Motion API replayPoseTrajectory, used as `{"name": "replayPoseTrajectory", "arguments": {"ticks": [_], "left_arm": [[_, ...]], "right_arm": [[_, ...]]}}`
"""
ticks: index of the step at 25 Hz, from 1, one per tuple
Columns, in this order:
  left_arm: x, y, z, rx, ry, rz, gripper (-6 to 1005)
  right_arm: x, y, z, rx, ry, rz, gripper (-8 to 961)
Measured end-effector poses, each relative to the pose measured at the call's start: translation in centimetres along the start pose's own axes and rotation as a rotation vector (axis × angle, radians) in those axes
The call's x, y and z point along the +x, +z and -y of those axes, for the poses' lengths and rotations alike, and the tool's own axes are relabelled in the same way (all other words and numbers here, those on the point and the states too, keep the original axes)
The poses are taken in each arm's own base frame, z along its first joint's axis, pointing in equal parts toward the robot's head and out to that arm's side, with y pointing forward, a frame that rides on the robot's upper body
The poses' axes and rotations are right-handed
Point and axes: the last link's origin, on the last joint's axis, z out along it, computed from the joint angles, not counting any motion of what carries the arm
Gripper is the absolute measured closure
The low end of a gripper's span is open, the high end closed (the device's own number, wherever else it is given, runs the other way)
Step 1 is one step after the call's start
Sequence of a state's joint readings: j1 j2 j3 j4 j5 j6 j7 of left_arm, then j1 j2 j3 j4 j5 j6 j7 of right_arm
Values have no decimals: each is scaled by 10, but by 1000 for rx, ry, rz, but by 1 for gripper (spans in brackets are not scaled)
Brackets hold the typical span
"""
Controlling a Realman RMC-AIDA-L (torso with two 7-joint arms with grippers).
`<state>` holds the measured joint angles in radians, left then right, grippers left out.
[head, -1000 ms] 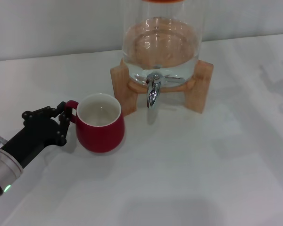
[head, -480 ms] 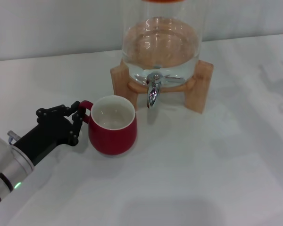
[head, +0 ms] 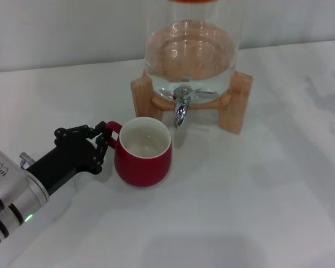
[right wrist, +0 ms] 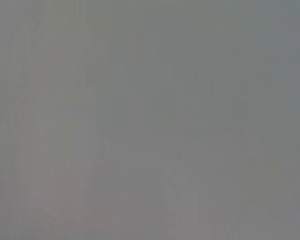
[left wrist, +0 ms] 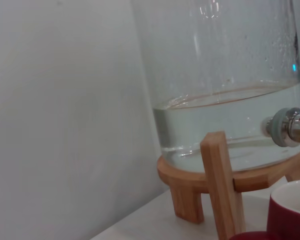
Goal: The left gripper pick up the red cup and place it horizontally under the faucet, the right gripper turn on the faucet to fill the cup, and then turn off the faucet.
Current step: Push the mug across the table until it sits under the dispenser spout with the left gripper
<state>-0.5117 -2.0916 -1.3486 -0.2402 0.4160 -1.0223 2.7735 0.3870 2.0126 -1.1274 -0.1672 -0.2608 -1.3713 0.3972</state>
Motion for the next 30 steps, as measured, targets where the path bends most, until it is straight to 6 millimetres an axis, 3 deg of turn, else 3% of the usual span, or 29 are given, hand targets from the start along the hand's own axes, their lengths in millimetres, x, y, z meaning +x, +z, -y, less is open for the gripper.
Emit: {"name": "replayPoseTrajectory", "arguments": {"ticks": [30], "left_arm": [[6, 12, -1, -32, 19, 10, 891]], "right_arm": [[0, 2, -3, -15, 0, 0, 235]]}}
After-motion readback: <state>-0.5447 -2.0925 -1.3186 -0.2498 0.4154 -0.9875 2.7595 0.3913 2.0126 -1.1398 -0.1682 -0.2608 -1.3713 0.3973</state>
